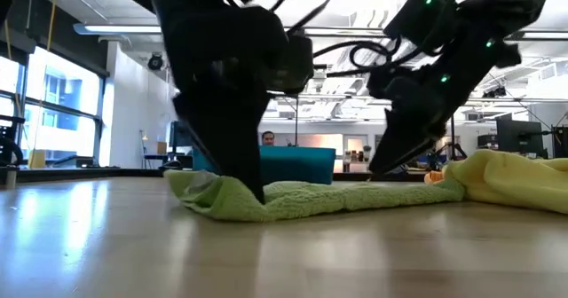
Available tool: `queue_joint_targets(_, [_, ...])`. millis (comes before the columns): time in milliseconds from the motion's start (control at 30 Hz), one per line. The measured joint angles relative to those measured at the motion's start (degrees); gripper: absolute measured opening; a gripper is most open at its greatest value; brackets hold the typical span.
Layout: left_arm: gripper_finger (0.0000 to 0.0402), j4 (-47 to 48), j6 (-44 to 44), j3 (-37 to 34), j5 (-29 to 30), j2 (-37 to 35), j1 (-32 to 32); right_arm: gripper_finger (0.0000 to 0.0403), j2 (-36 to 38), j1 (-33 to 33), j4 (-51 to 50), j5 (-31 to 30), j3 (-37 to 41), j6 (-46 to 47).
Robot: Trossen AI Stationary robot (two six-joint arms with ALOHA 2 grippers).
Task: Fold microfiber towels
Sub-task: Fold the green microfiber cloth
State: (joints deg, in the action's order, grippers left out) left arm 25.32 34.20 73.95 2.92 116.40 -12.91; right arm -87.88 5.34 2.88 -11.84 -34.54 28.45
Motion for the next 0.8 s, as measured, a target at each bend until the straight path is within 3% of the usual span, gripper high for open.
queue_joint_targets(367, [0.0051,0.9,-4.4,0.0,-0.1,0.0,4.1,0.0138,4.8,1.1,-10.7,0.0,0.0,6.0])
queue_joint_targets(800, [0.0051,7.5,-5.0,4.8,-1.8,0.3,4.6,0.0138,4.7,4.5,-8.9,2.9,0.0,12.1])
